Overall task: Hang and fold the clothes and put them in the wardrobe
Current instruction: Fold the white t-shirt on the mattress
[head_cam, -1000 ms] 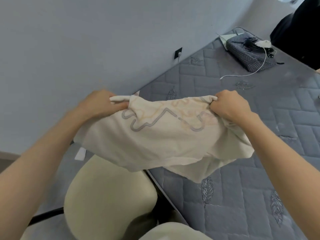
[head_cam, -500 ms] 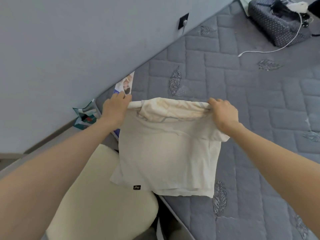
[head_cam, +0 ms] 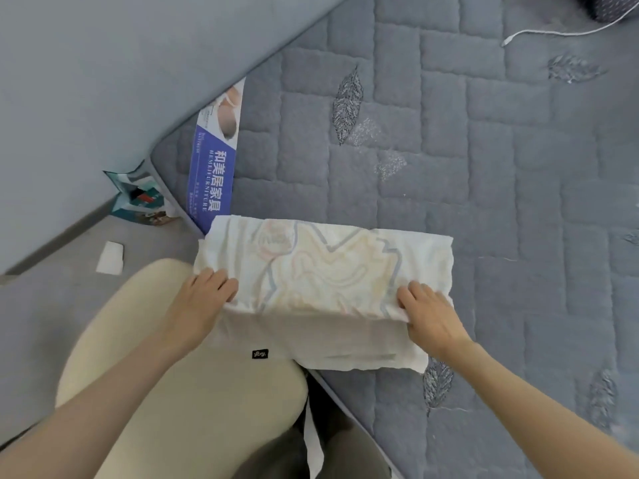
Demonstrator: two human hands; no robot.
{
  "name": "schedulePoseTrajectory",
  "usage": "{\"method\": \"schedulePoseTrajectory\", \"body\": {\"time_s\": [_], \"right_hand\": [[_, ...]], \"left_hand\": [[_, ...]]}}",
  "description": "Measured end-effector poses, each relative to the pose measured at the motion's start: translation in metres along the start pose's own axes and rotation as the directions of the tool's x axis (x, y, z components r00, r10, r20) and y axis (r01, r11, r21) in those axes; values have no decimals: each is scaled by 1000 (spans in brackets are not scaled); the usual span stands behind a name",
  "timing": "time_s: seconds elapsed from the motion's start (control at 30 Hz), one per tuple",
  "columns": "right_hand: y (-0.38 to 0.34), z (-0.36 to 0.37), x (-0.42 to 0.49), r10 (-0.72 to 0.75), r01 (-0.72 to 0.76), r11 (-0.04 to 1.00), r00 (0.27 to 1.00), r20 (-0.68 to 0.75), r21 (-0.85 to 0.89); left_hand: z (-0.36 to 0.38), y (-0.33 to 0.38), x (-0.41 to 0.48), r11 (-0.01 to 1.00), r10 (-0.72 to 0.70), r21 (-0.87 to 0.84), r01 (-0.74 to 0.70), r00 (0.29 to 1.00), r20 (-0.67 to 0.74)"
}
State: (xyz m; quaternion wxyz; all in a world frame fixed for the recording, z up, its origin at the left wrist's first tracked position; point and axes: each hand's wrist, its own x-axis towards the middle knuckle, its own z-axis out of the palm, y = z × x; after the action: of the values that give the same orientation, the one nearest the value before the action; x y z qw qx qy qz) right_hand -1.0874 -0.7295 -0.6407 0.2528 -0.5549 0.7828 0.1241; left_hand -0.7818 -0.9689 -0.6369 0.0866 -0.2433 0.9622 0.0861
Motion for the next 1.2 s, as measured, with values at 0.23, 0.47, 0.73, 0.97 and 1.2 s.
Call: {"method": "schedulePoseTrajectory", "body": {"time_s": [0.23, 0.47, 0.73, 0.97, 1.2], "right_hand": [[-18, 46, -13, 134, -114, 989, 957, 258, -93], [-47, 61, -17, 254, -294, 915, 952, 171, 276], [-64, 93, -29, 196, -196, 980, 981, 13, -24], [-46, 94, -20, 165, -165, 986, 986, 16, -38], [-10, 48, 8, 184, -204, 978, 943, -276, -46]], "left_hand": [[40, 18, -32, 991, -56, 135, -11, 875, 482], [41, 52, 41, 977, -83, -172, 124, 970, 230], [77, 91, 153, 999, -40, -23, 47, 972, 231], [81, 99, 143, 967, -54, -224, 119, 959, 277], [63, 108, 107, 888, -177, -278, 366, 830, 529]]}}
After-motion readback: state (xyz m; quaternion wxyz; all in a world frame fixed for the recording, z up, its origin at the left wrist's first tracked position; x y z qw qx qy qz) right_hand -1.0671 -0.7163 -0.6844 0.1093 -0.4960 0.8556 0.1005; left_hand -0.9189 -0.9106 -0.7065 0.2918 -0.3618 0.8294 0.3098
